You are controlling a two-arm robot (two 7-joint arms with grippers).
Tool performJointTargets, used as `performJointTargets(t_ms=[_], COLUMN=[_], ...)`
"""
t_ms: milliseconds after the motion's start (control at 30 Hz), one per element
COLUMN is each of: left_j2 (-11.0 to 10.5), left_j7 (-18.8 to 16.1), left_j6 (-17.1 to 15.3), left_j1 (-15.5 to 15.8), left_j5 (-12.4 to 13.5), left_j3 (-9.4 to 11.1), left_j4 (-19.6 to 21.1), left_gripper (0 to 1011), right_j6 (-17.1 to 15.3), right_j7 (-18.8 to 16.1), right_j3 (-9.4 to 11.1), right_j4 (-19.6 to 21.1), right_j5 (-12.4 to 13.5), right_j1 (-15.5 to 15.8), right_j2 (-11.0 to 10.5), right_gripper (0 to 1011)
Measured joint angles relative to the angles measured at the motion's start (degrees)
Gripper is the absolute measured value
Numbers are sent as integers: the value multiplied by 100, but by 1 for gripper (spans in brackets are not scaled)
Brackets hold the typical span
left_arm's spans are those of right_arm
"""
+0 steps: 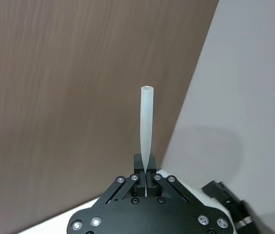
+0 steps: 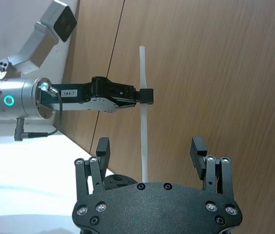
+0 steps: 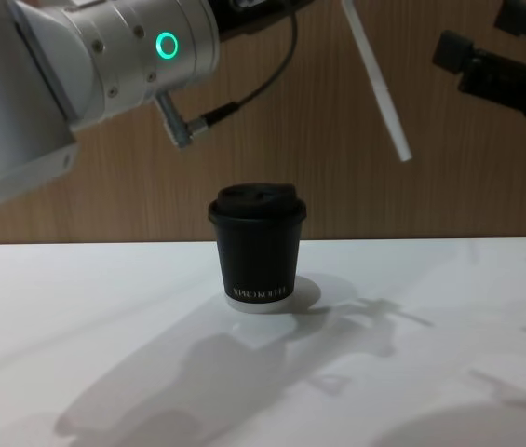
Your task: Pick up the straw with one hand, pass it to the other hand, and insert it into the cup.
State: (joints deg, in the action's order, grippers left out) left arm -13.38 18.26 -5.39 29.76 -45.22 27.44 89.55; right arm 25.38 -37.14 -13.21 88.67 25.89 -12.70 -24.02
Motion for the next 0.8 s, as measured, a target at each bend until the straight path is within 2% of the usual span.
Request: performJointTargets(t_ms=[233, 267, 367, 567, 800], left_j2=[-230, -230, -349, -512, -641], left_j7=[-416, -416, -599, -789, -900], left_j6=[-35, -35, -156, -338, -529], left_j1=[122, 122, 188, 279, 345], left_j5=[649, 649, 907, 1188, 1360], left_j3=[89, 89, 97, 79, 25], left_j4=[244, 244, 385, 586, 758], left_gripper=[17, 17, 16, 16, 16], right_j6=[0, 0, 0, 0, 0], right_j7=[0, 0, 0, 0, 0], right_j3=[0, 0, 0, 0, 0], right_j4=[0, 0, 0, 0, 0], right_j5=[0, 0, 0, 0, 0], right_j1=[0, 0, 0, 0, 0], right_j2=[0, 0, 0, 0, 0], right_gripper=[1001, 1001, 1001, 1001, 1001])
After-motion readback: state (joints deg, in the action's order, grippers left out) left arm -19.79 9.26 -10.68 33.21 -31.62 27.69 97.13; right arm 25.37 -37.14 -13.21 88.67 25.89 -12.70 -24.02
